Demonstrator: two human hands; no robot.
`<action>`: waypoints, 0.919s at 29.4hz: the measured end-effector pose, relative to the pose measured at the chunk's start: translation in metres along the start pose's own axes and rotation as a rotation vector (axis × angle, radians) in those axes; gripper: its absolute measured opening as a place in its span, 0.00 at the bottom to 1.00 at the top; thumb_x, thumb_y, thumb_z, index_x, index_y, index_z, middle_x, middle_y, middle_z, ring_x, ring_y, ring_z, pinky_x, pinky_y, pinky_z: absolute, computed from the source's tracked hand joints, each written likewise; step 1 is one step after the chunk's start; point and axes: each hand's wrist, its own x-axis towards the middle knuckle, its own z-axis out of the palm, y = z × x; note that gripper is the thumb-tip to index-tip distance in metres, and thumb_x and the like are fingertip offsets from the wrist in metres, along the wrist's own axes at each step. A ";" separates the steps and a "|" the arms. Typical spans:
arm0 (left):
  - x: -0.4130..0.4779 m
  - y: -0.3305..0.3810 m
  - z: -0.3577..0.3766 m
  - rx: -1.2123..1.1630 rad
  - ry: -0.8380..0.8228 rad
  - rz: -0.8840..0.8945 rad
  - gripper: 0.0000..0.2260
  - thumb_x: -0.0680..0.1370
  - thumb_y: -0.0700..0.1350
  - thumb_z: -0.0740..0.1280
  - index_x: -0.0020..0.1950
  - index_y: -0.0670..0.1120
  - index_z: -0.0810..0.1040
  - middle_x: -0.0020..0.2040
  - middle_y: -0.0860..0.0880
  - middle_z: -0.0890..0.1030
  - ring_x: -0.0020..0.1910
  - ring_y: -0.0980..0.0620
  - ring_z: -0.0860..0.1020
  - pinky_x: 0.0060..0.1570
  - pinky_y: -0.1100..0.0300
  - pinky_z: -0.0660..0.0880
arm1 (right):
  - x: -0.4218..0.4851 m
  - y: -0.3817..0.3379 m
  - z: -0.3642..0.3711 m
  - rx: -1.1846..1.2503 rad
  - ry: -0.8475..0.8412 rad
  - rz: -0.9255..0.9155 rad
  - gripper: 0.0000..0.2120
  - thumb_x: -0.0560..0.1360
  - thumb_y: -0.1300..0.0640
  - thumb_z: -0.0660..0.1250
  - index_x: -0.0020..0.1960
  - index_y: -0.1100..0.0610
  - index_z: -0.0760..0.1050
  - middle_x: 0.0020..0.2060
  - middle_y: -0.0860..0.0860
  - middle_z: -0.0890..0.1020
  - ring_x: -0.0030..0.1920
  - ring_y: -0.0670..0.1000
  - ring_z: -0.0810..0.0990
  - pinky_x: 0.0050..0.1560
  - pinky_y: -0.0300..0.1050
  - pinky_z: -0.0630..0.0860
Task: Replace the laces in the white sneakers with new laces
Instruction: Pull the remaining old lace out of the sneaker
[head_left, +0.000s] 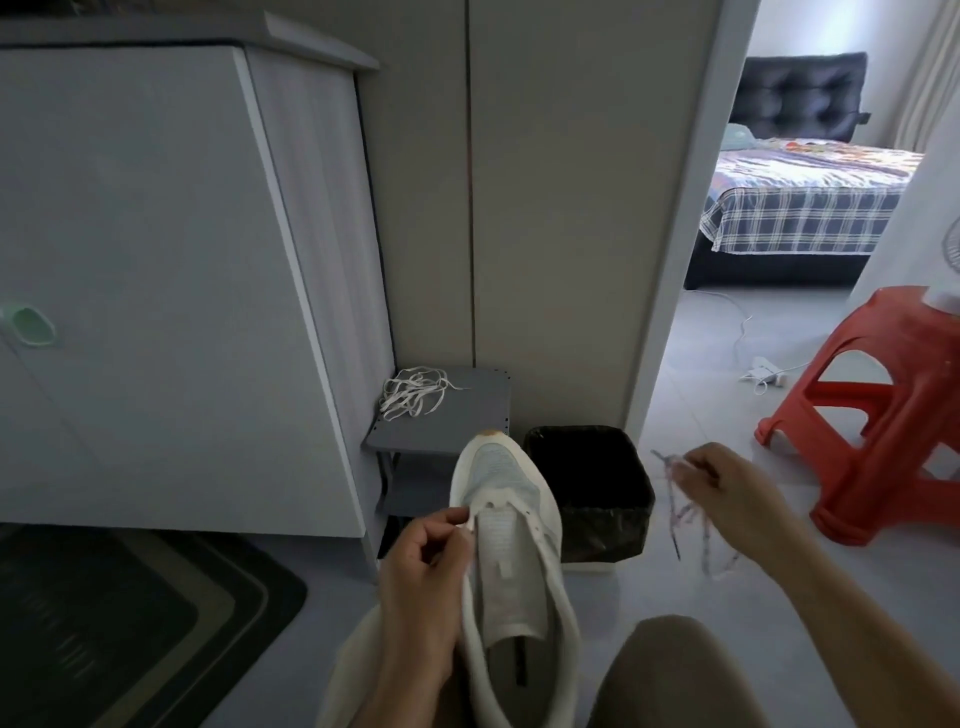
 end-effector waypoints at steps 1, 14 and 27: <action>0.011 0.003 0.001 0.012 -0.018 -0.001 0.05 0.73 0.34 0.67 0.37 0.41 0.78 0.43 0.58 0.82 0.41 0.60 0.79 0.41 0.65 0.72 | 0.006 0.000 0.007 0.045 -0.067 0.023 0.08 0.77 0.56 0.61 0.44 0.60 0.72 0.32 0.52 0.74 0.31 0.48 0.70 0.31 0.39 0.65; 0.075 -0.086 -0.001 0.121 -0.192 -0.258 0.12 0.63 0.45 0.74 0.34 0.38 0.77 0.41 0.51 0.82 0.35 0.64 0.79 0.39 0.71 0.73 | 0.179 -0.002 0.076 0.121 0.140 0.124 0.08 0.77 0.58 0.59 0.40 0.57 0.71 0.43 0.58 0.78 0.44 0.57 0.75 0.39 0.44 0.65; 0.095 -0.128 -0.001 0.326 -0.223 -0.371 0.09 0.73 0.34 0.67 0.34 0.42 0.77 0.44 0.55 0.83 0.43 0.51 0.79 0.45 0.55 0.76 | 0.086 0.006 0.113 0.001 -0.779 0.213 0.20 0.78 0.45 0.58 0.56 0.62 0.72 0.46 0.56 0.78 0.41 0.51 0.79 0.41 0.43 0.75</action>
